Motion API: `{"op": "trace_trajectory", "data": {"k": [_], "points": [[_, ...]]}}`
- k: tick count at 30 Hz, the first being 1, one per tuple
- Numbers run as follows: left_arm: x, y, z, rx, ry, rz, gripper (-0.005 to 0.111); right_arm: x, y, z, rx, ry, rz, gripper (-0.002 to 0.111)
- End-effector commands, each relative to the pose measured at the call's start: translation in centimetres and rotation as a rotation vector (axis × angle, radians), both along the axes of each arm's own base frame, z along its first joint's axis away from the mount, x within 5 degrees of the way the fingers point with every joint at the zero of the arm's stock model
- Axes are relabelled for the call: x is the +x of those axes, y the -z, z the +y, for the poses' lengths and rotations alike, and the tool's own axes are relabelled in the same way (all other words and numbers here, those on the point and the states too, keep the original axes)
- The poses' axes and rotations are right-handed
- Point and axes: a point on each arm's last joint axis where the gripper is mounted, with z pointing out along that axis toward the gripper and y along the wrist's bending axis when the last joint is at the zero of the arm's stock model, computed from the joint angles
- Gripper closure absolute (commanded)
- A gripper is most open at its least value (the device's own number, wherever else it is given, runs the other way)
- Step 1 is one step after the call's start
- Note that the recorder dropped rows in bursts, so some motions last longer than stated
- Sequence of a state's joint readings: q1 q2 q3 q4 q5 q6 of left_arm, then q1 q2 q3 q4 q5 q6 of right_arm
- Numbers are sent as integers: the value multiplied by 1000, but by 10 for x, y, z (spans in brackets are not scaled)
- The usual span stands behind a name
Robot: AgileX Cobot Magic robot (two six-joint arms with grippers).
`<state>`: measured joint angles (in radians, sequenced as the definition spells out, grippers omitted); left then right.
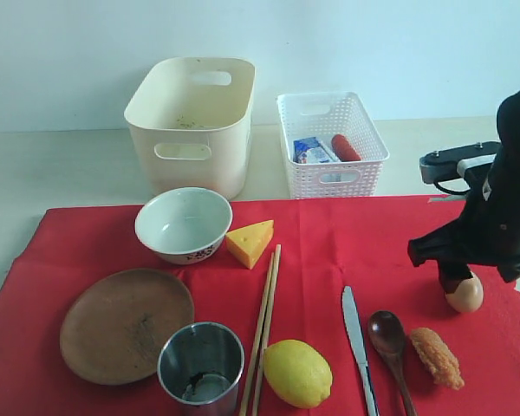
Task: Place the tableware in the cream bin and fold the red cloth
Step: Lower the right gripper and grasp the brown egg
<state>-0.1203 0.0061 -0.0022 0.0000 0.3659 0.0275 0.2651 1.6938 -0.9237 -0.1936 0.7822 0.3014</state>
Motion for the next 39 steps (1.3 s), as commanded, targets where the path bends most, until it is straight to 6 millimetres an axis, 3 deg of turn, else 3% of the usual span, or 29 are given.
{"op": "trace_trajectory", "data": {"k": [1, 15, 18, 25, 30, 39], "points": [[0, -1, 0, -10, -3, -13, 107, 7, 14, -4, 32, 0, 0, 43], [0, -1, 0, -10, -3, -13, 107, 19, 49, -7, 30, -29, 32, 45], [0, -1, 0, -10, -3, -13, 107, 20, 51, -7, 28, -54, 30, 57], [0, -1, 0, -10, -3, -13, 107, 21, 50, -6, 34, -63, 8, 105], [0, -1, 0, -10, -3, -13, 107, 25, 43, -5, 41, -80, -24, 108], [0, -1, 0, -10, -3, -13, 107, 39, 5, 4, 126, -79, -145, 108]]}}
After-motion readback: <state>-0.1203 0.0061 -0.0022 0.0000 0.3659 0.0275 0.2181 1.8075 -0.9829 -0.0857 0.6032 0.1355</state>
